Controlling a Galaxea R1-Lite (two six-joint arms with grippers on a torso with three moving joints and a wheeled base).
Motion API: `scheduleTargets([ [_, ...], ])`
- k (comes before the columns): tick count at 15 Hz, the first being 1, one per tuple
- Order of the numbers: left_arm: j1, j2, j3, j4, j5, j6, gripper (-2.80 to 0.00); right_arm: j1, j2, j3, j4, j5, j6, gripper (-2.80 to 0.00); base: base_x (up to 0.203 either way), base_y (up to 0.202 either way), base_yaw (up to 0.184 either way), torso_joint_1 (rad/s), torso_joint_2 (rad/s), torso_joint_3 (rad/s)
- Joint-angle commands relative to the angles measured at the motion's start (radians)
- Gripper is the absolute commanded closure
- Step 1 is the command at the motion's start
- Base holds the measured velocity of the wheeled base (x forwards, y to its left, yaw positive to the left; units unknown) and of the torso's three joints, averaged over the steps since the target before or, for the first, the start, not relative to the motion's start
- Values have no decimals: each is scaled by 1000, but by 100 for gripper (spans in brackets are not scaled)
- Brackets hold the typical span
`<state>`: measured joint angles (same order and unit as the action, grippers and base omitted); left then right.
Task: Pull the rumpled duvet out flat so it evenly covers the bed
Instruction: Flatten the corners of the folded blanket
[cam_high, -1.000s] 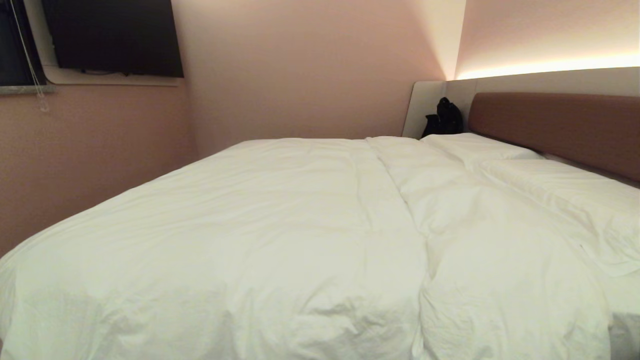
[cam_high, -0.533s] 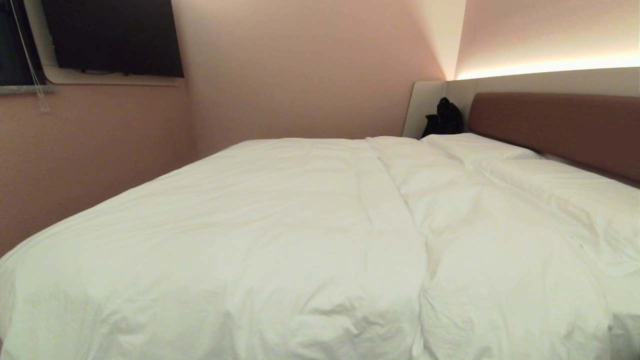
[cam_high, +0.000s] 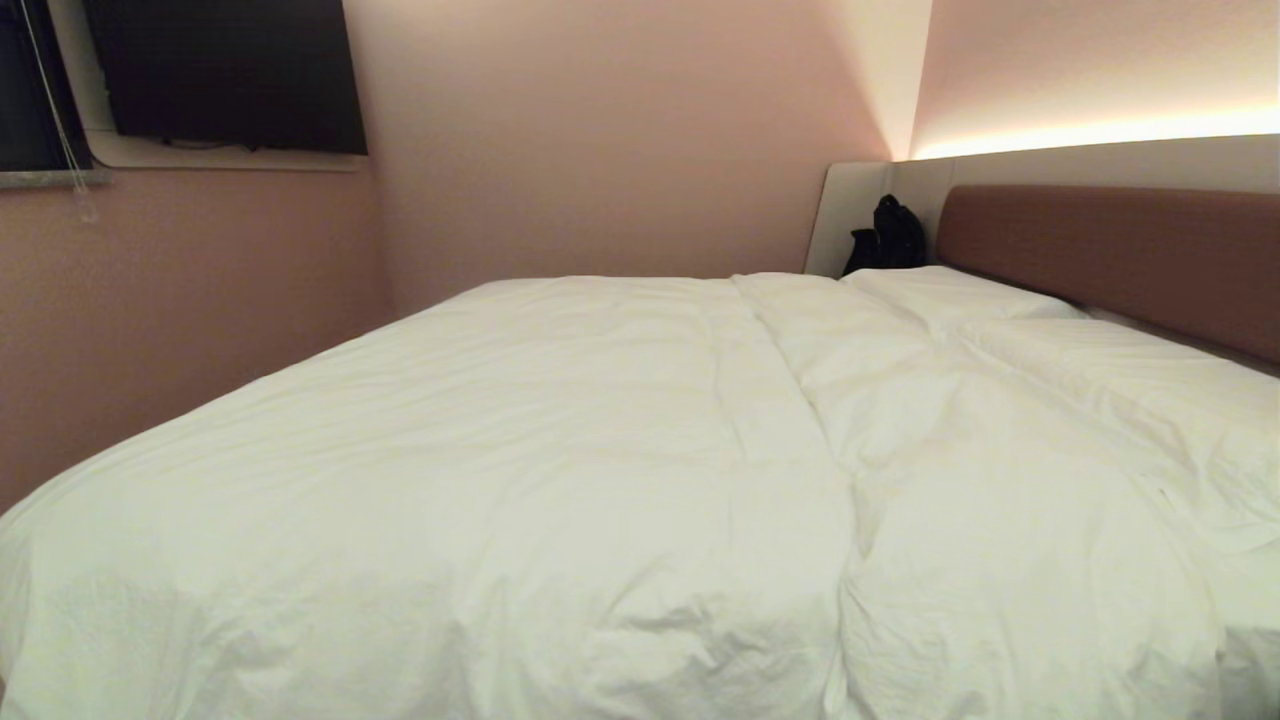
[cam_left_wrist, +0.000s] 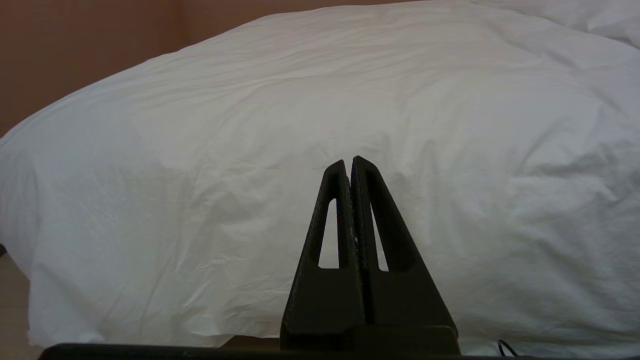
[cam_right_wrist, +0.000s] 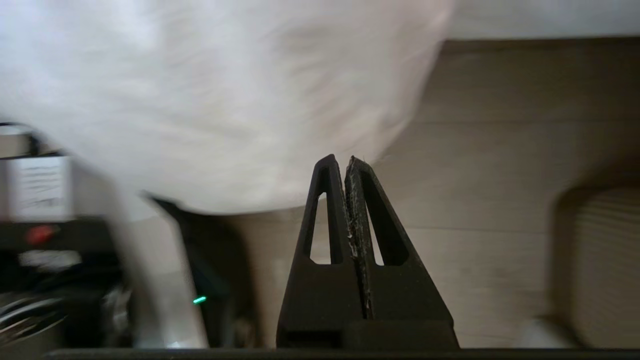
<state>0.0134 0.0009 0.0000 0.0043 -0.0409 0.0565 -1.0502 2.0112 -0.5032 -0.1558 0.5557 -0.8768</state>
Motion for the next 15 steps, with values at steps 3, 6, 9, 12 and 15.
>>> scheduleTargets([
  [3,0,1,0,0,-1,0,0,9,-16,52,-169,-19,-4,0,0,0,0,0,0,0],
  [6,0,1,0,0,-1,0,0,16,-17,47,-169,-16,2,-280,0,0,0,0,0,0],
  [9,0,1,0,0,-1,0,0,62,-25,41,-166,-10,19,-280,0,0,0,0,0,0],
  [12,0,1,0,0,-1,0,0,123,-34,36,-170,-8,52,-280,0,0,0,0,0,0],
  [15,0,1,0,0,-1,0,0,192,-33,-46,-166,-8,155,-280,0,0,0,0,0,0],
])
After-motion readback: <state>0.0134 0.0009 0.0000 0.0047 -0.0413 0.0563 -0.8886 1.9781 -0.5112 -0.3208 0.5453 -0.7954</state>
